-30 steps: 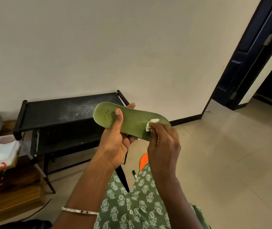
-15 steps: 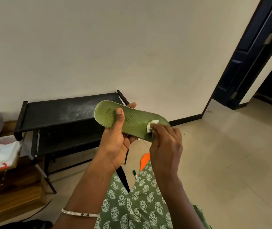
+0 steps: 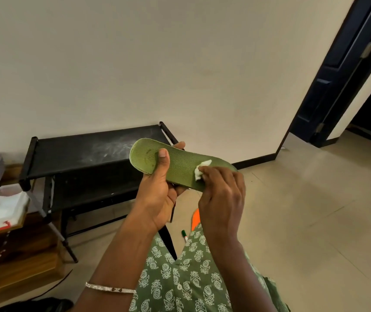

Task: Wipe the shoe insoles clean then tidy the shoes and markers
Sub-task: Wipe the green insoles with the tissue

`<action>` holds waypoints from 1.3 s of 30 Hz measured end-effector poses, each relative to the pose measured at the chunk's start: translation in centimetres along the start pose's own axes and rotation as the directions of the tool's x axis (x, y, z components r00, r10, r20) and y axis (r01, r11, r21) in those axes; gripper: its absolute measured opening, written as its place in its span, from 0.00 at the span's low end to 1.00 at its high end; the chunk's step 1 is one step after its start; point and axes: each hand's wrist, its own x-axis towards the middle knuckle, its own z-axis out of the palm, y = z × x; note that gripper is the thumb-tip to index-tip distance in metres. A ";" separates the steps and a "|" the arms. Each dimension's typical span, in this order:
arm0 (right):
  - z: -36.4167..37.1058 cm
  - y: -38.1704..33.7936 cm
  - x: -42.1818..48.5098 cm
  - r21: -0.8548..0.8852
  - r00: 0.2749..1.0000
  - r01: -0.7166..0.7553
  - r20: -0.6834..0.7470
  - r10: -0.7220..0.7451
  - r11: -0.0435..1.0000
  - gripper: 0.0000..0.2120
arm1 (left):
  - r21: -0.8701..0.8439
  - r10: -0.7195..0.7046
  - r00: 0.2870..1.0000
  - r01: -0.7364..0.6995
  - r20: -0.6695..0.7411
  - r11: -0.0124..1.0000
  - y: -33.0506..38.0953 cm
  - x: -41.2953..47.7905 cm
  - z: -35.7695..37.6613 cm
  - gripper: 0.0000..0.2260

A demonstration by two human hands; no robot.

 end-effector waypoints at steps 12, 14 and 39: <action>-0.1 -1.4 -0.4 0.038 0.998 0.058 -0.028 -0.057 0.998 0.15 | 0.015 0.019 1.000 -0.019 -0.010 1.000 0.2 -0.3 0.1 0.19; -0.2 0.0 0.1 0.020 1.000 -0.021 -0.021 0.021 1.000 0.15 | 0.001 0.022 1.000 -0.022 -0.014 1.000 0.4 -0.2 0.0 0.19; -3.8 0.8 2.8 0.583 0.881 -0.472 0.294 0.370 0.662 0.07 | 0.056 0.006 1.000 -0.004 -0.029 0.998 0.7 0.3 -0.6 0.16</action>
